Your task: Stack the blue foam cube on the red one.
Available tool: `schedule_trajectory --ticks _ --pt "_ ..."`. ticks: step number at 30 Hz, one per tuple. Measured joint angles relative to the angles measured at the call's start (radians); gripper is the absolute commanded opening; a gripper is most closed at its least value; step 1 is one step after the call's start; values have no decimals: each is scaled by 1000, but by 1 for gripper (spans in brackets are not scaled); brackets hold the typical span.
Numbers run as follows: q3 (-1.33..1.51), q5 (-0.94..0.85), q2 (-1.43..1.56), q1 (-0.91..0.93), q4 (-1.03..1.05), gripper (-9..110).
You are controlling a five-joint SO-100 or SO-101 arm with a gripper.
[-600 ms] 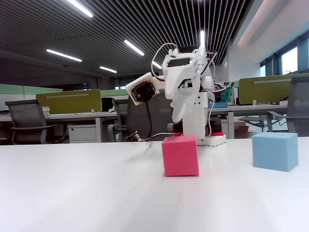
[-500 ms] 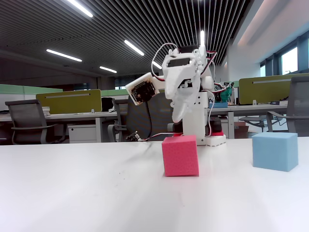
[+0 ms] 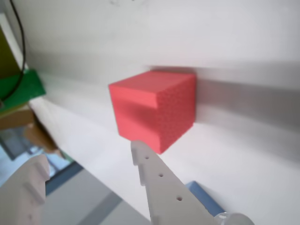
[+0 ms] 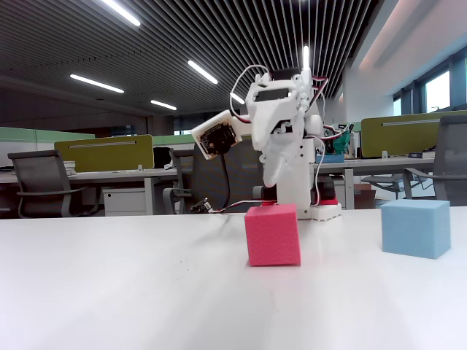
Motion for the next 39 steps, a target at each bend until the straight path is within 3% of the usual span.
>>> schedule_trajectory --ticks 12,20,30,39 --pt "-482 -15 -393 -176 261 33" --pt "-779 -155 -810 -325 356 35" --pt "-870 -339 -1161 -476 370 35" --pt "-870 -351 -1299 -571 351 36"
